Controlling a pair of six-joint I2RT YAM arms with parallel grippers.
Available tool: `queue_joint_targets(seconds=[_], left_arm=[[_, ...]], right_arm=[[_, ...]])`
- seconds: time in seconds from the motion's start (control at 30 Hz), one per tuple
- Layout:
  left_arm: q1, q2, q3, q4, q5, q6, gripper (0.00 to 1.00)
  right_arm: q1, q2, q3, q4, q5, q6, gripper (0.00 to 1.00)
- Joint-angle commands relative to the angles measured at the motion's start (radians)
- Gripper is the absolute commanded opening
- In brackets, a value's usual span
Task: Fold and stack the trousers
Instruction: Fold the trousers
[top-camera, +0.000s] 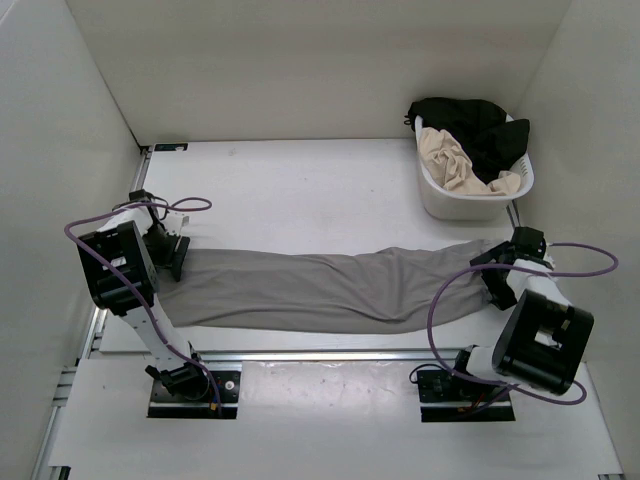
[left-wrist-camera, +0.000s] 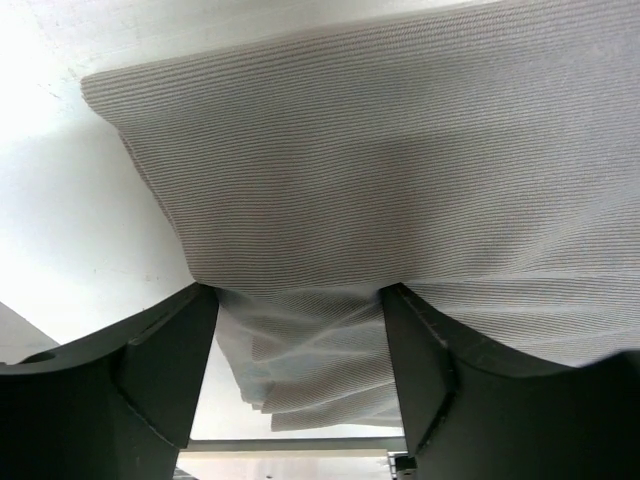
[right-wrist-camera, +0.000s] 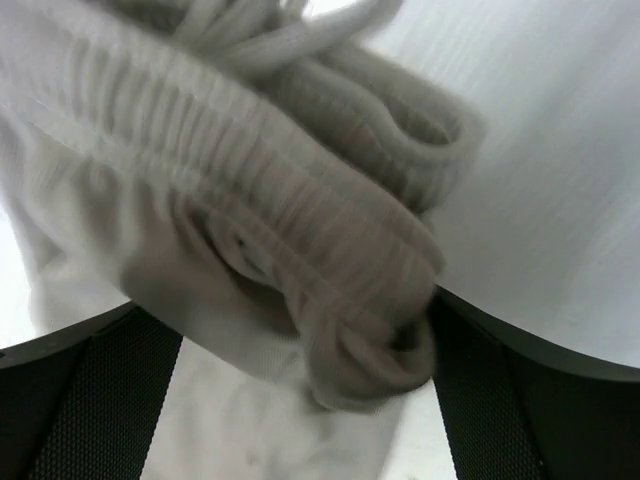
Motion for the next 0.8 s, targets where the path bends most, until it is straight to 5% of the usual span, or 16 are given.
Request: queue_joint_targets(seconds=[0.0, 0.1, 0.2, 0.27, 0.37, 0.43, 0.6, 0.77], left_arm=[[0.005, 0.031, -0.023, 0.101, -0.03, -0.018, 0.75], [0.005, 0.051, 0.01, 0.101, -0.03, -0.027, 0.72], [0.005, 0.06, 0.046, 0.101, -0.03, -0.028, 0.69], [0.005, 0.071, 0.074, 0.101, -0.03, -0.038, 0.69], [0.005, 0.08, 0.111, 0.076, 0.01, -0.047, 0.69], [0.005, 0.08, 0.128, 0.062, 0.028, -0.048, 0.69], [0.005, 0.062, 0.175, 0.013, 0.05, -0.057, 0.71], [0.005, 0.049, 0.175, -0.014, 0.059, -0.057, 0.73]], right_arm=[[-0.067, 0.092, 0.016, 0.079, -0.067, 0.008, 0.99], [-0.09, 0.156, 0.025, 0.089, -0.081, 0.032, 0.97], [-0.099, 0.187, 0.035, 0.089, -0.081, 0.033, 0.77], [-0.099, 0.202, 0.045, 0.089, -0.067, 0.033, 0.39], [-0.099, 0.213, 0.055, 0.089, -0.049, 0.007, 0.09], [-0.099, 0.195, 0.067, 0.089, -0.058, -0.003, 0.01], [-0.084, 0.084, 0.087, 0.016, 0.018, -0.038, 0.0], [0.14, -0.06, 0.231, -0.159, 0.362, -0.066, 0.0]])
